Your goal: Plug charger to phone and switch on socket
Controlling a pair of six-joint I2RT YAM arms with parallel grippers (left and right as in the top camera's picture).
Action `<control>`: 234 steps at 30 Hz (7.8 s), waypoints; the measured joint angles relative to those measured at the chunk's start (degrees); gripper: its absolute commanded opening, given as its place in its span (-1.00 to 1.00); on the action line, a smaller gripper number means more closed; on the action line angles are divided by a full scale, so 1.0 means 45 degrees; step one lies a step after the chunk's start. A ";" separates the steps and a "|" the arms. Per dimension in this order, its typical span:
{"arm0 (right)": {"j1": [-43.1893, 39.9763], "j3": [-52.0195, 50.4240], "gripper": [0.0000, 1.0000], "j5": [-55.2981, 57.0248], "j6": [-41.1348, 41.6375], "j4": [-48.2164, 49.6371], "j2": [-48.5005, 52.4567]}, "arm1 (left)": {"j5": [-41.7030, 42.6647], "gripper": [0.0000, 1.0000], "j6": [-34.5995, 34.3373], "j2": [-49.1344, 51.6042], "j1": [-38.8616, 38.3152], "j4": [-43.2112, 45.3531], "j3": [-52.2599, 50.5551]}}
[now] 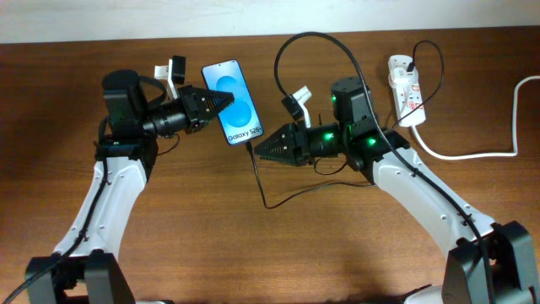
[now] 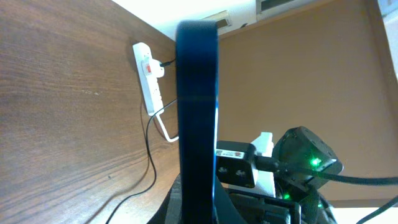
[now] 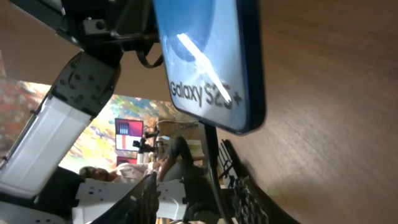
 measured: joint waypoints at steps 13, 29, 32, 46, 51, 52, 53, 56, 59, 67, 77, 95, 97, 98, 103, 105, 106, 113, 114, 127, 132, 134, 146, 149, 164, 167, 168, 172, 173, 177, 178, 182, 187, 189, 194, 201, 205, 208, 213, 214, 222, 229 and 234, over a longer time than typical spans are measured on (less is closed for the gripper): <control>-0.1651 0.0092 0.26 0.2793 -0.1137 -0.3711 -0.0005 | -0.1418 -1.00 -0.2341 0.0024 0.0000 -0.2715 -0.0126; -0.3594 0.0112 0.47 0.6547 -0.2142 -0.6941 -0.0005 | -0.1734 -1.00 -0.3657 0.0029 -0.1049 -0.3434 -0.0126; -0.3594 0.0112 0.49 0.6970 -0.2599 -0.7179 -0.0005 | -0.2239 -1.00 -0.2331 0.0029 -0.1370 -0.3517 -0.0126; -0.3594 0.0112 0.54 0.7611 -0.3575 -0.7422 0.0000 | -0.1744 -0.98 -0.0141 0.3172 -0.1394 -0.0403 -0.0151; -0.3594 0.0112 0.55 0.7645 -0.3677 -0.7601 0.0000 | -0.1297 -0.97 0.1404 0.3813 -0.1394 -0.0792 -0.0151; -0.3594 0.0112 0.56 0.7679 -0.3755 -0.7664 -0.0005 | -0.1292 -0.98 0.1681 0.3891 -0.1394 -0.1020 -0.0146; -0.3594 0.0112 0.56 0.7732 -0.3813 -0.7718 0.0000 | -0.1409 -0.99 0.2050 0.3920 -0.1394 -0.1457 -0.0146; -0.3594 0.0112 0.56 0.7849 -0.3934 -0.7927 -0.0005 | -0.2166 -0.97 0.2817 0.3920 -0.1394 -0.2856 -0.0121; -0.3594 0.0112 0.56 0.7922 -0.4114 -0.7985 0.0000 | -0.3036 -0.94 0.3487 0.3920 -0.1394 -0.4080 -0.0102; -0.3594 0.0112 0.56 0.7966 -0.4240 -0.8136 0.0000 | -0.4872 -0.86 0.4920 0.3934 -0.1394 -0.5105 -0.0097; -0.3594 0.0112 0.56 0.7975 -0.4245 -0.8325 -0.0005 | -0.5693 -0.79 0.5547 0.3959 -0.1394 -0.5134 -0.0097; -0.3589 0.0112 0.57 0.8728 -0.4245 -0.8723 0.0000 | -0.5090 -0.63 0.5931 0.5226 -0.1326 -0.4896 0.0189; -0.3594 0.0112 0.57 0.8801 -0.4255 -0.8738 0.0000 | -0.5081 -0.61 0.5969 0.5299 -0.1321 -0.4906 0.0189; -0.3594 0.0112 0.57 0.8884 -0.4250 -0.8738 0.0000 | -0.5081 -0.60 0.5974 0.5377 -0.1311 -0.4906 0.0189; -0.3594 0.0112 0.57 0.8976 -0.4250 -0.8738 0.0000 | -0.5139 -0.56 0.5974 0.5406 -0.1311 -0.4906 0.0189; -0.3594 0.0112 0.57 0.8986 -0.4260 -0.8738 -0.0005 | -0.5236 -0.53 0.5974 0.5406 -0.1311 -0.4940 0.0189; -0.3594 0.0112 0.57 0.9034 -0.4255 -0.8738 0.0000 | -0.5285 -0.49 0.5974 0.5406 -0.1311 -0.4949 0.0189; -0.3594 0.0112 0.58 0.9219 -0.4250 -0.8757 0.0000 | -0.5455 -0.41 0.5979 0.5440 -0.1326 -0.4983 0.0189; -0.3594 0.0112 0.58 0.9219 -0.4240 -0.8757 -0.0005 | -0.5440 -0.43 0.5979 0.5440 -0.1326 -0.4979 0.0189; -0.3594 0.0112 0.60 0.9262 -0.4250 -0.8801 0.0000 | -0.5362 -0.28 0.6018 0.5440 -0.1326 -0.5134 0.0253; -0.3594 0.0112 0.61 0.9262 -0.4255 -0.8801 0.0000 | -0.5338 -0.20 0.6023 0.5440 -0.1326 -0.5217 0.0272; -0.3594 0.0112 0.61 0.9262 -0.4255 -0.8801 0.0000 | -0.5294 -0.14 0.6023 0.5440 -0.1326 -0.5294 0.0306; -0.3594 0.0112 0.64 0.9296 -0.4279 -0.8830 0.0000 | -0.5843 0.05 0.6071 0.5440 -0.1360 -0.7091 0.1122; -0.3594 0.0112 0.65 0.9316 -0.4279 -0.8835 0.0000 | -0.6358 0.08 0.6067 0.5440 -0.1360 -0.7485 0.1384; -0.3594 0.0112 0.67 0.9598 -0.4279 -0.8927 0.0000 | -0.6980 0.25 0.6013 0.5435 -0.1409 -0.7524 0.1651; -0.3589 0.0112 0.67 0.9598 -0.4279 -0.8932 0.0000 | -0.6989 0.25 0.6008 0.5430 -0.1418 -0.7519 0.1666; -0.3589 0.0112 0.67 0.9598 -0.4289 -0.8932 -0.0005 | -0.6994 0.26 0.6008 0.5430 -0.1418 -0.7524 0.1666; -0.3594 0.0112 0.68 0.9598 -0.4284 -0.8937 0.0000 | -0.6994 0.27 0.5965 0.5430 -0.1423 -0.7519 0.1666; -0.3594 0.0112 0.68 0.9593 -0.4284 -0.8942 0.0000 | -0.6999 0.29 0.5965 0.5430 -0.1423 -0.7519 0.1666; -0.3594 0.0112 0.68 0.9598 -0.4289 -0.8976 0.0000 | -0.7014 0.28 0.5955 0.5425 -0.1433 -0.7529 0.1681; -0.3594 0.0112 0.68 0.9598 -0.4284 -0.8981 0.0000 | -0.7033 0.28 0.5955 0.5425 -0.1433 -0.7533 0.1690; -0.3594 0.0112 0.68 0.9598 -0.4284 -0.8976 -0.0005 | -0.7135 0.28 0.5955 0.5425 -0.1433 -0.7626 0.1729; -0.3589 0.0112 0.69 0.9593 -0.4279 -0.8981 0.0000 | -0.7504 0.34 0.5950 0.5382 -0.1428 -0.7975 0.1821; -0.3594 0.0112 0.68 0.9598 -0.4284 -0.8981 0.0000 | -0.7674 0.36 0.5916 0.5338 -0.1433 -0.8063 0.1836; -0.3589 0.0112 0.69 0.9598 -0.4289 -0.8981 0.0000 | -0.7771 0.42 0.5916 0.5309 -0.1433 -0.8092 0.1846; -0.3594 0.0112 0.69 0.9598 -0.4279 -0.8981 0.0000 | -0.7805 0.50 0.5906 0.5285 -0.1433 -0.7980 0.1855; -0.3594 0.0112 0.69 0.9598 -0.4289 -0.8981 0.0000 | -0.7941 0.63 0.5683 0.5260 -0.1433 -0.7747 0.1855; -0.3594 0.0112 0.69 0.9598 -0.4289 -0.8976 0.0000 | -0.8004 0.75 0.5508 0.5236 -0.1433 -0.7543 0.1855; -0.3594 0.0112 0.69 0.9738 -0.4289 -0.8981 0.0000 | -0.8184 0.79 0.5421 0.5212 -0.1443 -0.7125 0.1865; -0.3594 0.0112 0.70 0.9802 -0.4284 -0.8981 0.0000 | -0.8238 0.82 0.5391 0.5212 -0.1438 -0.7009 0.1865; -0.3589 0.0112 0.71 0.9884 -0.4284 -0.8976 0.0000 | -0.8422 0.89 0.5333 0.5212 -0.1438 -0.6460 0.1865; -0.3594 0.0112 0.71 0.9923 -0.4284 -0.8976 0.0000 | -0.8461 0.99 0.5338 0.5212 -0.1506 -0.6198 0.1831; -0.3594 0.0112 0.71 0.9928 -0.4289 -0.8981 0.0000 | -0.8437 0.99 0.5343 0.5183 -0.1511 -0.6280 0.1855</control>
